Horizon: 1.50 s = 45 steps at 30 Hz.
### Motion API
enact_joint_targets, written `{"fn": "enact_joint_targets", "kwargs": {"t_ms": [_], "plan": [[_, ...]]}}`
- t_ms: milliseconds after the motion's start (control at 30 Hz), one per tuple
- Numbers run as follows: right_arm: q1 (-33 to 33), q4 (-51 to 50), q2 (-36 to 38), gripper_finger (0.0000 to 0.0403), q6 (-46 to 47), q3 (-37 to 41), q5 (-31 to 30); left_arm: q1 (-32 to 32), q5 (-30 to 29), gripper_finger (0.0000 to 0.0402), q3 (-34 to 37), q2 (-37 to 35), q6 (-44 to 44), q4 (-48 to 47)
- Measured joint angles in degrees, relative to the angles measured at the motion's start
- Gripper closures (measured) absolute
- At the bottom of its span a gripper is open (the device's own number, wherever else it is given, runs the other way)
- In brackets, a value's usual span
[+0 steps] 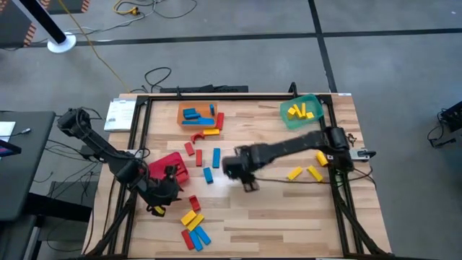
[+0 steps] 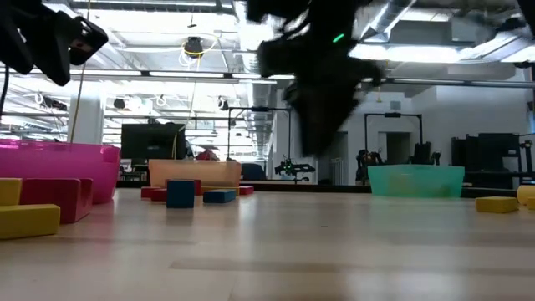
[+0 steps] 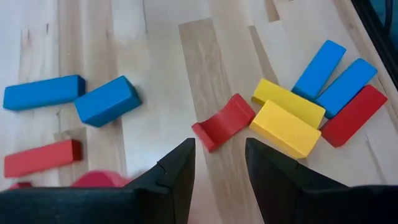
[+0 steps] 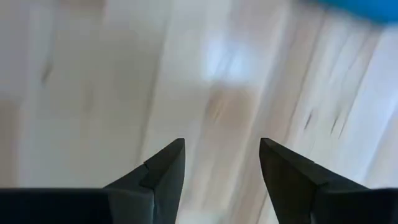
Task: Sort blocks
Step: Put the yellow block into the green bin
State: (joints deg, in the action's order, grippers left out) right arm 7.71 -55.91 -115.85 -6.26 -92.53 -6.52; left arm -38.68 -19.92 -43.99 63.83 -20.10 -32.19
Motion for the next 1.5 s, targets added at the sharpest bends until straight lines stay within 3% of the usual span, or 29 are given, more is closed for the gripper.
{"fn": "enact_joint_targets", "kwargs": {"t_ms": [133, 300, 533, 833, 1000, 1367, 1500], "plan": [[5.5, -11.4, 2.9, 0.0188, 5.2, 3.3, -4.0, -0.4, -0.3, 0.0264, 2.6, 0.0, 1.3, 3.6], [9.8, -15.6, 9.3, 0.0186, 14.5, 15.4, -4.1, -0.4, -0.4, 0.0264, 6.0, 0.0, 2.9, 9.3], [14.0, -13.2, 22.4, 0.0186, 25.4, 30.6, -4.1, -0.4, -0.4, 0.0264, 6.3, 0.0, 3.4, 10.4], [17.3, -3.8, 31.7, 0.0186, 24.2, 46.9, -6.1, -0.4, -0.5, 0.0264, 6.3, 0.0, 3.3, 12.7], [17.7, -1.4, 31.7, 0.0186, 24.4, 49.9, -10.0, -0.3, -0.7, 0.0264, 6.3, 0.0, 3.4, 13.7], [13.9, -0.1, 29.9, 0.0186, 22.9, 50.1, -8.7, 1.1, -2.4, 0.0264, 6.2, 0.0, 6.2, 18.0], [13.1, 7.1, 29.4, 0.0186, 22.3, 50.5, -8.5, 1.2, -2.4, 0.0264, 6.2, 0.0, 6.4, 18.9]]}}
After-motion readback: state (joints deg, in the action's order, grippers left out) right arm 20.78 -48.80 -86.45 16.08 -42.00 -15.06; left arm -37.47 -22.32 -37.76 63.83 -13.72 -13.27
